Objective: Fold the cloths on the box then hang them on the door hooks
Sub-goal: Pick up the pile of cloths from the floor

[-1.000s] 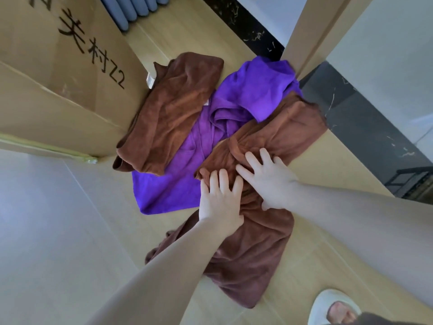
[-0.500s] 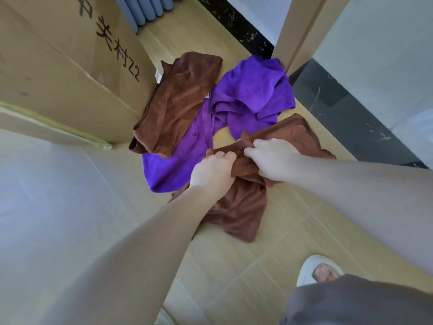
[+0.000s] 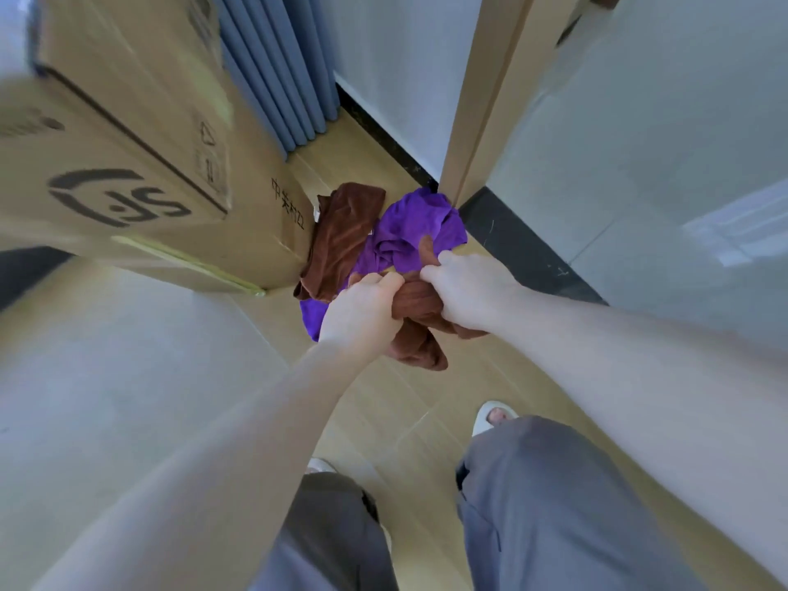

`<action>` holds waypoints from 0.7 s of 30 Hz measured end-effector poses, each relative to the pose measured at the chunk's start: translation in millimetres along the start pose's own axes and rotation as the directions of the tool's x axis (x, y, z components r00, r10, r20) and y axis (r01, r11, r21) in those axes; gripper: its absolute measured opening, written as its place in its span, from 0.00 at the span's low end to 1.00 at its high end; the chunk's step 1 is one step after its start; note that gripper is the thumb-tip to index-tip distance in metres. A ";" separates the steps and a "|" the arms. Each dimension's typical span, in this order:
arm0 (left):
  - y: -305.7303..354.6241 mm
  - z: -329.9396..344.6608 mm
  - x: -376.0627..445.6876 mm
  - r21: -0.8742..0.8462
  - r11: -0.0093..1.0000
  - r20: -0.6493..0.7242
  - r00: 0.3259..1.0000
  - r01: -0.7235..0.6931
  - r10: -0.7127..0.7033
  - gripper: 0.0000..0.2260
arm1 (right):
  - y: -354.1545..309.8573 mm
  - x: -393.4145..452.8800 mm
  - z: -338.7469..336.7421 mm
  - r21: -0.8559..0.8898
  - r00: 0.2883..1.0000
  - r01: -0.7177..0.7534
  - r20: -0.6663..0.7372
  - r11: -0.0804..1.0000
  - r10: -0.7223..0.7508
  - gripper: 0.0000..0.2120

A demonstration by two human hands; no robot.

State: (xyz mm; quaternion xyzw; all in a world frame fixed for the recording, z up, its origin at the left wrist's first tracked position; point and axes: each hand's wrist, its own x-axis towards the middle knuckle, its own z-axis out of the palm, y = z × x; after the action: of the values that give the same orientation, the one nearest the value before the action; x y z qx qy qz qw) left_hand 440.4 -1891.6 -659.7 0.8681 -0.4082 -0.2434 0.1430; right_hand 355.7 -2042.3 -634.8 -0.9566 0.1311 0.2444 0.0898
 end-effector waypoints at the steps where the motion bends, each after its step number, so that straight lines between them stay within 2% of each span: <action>1: 10.2 -19.0 -7.5 -0.008 1.000 -0.010 1.000 -0.004 0.004 0.13 | -2.3 -11.6 -18.1 0.015 1.000 -0.005 -0.006 1.000 0.006 0.17; 8: 69.7 -142.5 -63.4 -0.093 0.996 -0.017 1.000 0.011 -0.013 0.17 | -24.4 -85.8 -146.8 0.046 1.000 -0.015 -0.015 0.999 0.016 0.14; 16: 111.7 -287.4 -112.2 -0.227 0.965 -0.030 0.989 0.135 -0.145 0.09 | -63.1 -135.6 -293.4 0.116 0.999 0.011 0.047 0.993 -0.016 0.10; 21: 127.1 -374.3 -135.6 -0.246 0.963 -0.074 0.989 0.108 -0.130 0.09 | -89.3 -156.8 -372.5 0.105 0.999 0.039 -0.027 0.994 -0.037 0.10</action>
State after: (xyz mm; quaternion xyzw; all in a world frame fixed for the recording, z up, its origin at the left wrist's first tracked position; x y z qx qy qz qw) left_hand 486.7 -1847.0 -246.8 0.8773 -0.3157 -0.2604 0.2509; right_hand 414.8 -2012.9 -226.1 -0.9558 0.1267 0.2232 0.1434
